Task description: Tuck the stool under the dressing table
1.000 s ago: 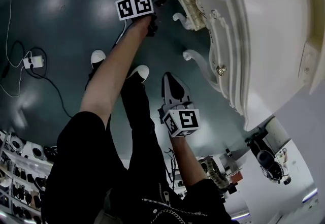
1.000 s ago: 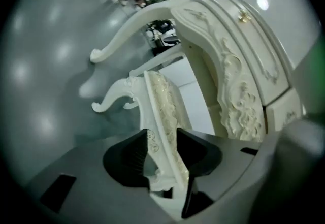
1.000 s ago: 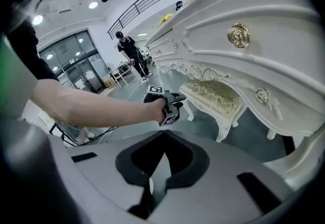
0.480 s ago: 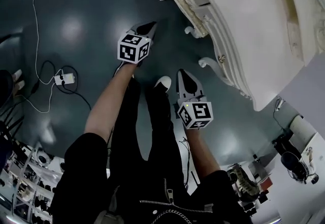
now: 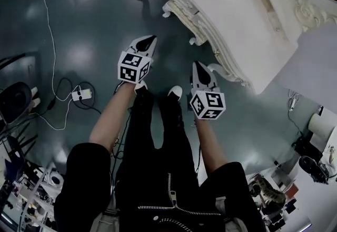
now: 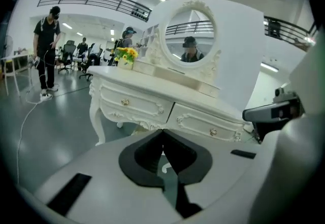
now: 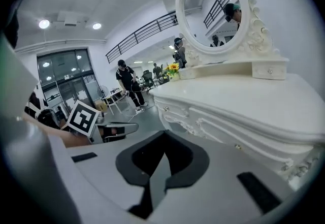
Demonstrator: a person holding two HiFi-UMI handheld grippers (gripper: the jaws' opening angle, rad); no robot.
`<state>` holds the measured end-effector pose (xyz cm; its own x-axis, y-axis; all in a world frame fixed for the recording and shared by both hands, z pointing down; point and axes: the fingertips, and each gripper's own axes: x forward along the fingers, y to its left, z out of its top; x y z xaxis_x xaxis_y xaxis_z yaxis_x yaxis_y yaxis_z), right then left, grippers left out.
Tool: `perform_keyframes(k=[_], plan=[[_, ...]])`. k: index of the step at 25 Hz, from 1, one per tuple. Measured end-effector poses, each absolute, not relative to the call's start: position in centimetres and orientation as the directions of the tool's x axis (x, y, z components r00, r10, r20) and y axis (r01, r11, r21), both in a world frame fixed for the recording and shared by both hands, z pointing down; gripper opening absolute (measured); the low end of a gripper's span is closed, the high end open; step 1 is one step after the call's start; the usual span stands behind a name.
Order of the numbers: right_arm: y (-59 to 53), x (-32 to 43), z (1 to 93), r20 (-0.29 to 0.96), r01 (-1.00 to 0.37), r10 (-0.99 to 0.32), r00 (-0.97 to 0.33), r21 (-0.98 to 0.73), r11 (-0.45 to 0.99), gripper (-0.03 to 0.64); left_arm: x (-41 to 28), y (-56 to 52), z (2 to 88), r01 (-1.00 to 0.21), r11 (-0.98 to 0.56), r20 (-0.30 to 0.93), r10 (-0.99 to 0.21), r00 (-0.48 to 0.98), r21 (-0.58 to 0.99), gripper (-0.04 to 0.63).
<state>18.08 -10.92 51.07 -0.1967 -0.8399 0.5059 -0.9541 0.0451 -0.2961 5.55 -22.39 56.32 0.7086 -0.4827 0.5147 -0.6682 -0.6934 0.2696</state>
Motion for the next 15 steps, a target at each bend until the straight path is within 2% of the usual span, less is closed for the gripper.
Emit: perform_keyframes(k=[9, 15], plan=[[-11.4, 20.2, 39.8, 0.417, -0.975, -0.892, -0.175, -0.200, 0.098, 0.003, 4.2, -21.2, 40.9, -0.622, -0.776, 0.407, -0.538, 0.738, 0.101, 0.021], [-12.4, 19.8, 33.3, 0.333, -0.980, -0.924, -0.189, -0.126, 0.155, 0.003, 4.0, -19.8, 34.6, -0.611, -0.788, 0.343, -0.556, 0.757, 0.073, 0.021]])
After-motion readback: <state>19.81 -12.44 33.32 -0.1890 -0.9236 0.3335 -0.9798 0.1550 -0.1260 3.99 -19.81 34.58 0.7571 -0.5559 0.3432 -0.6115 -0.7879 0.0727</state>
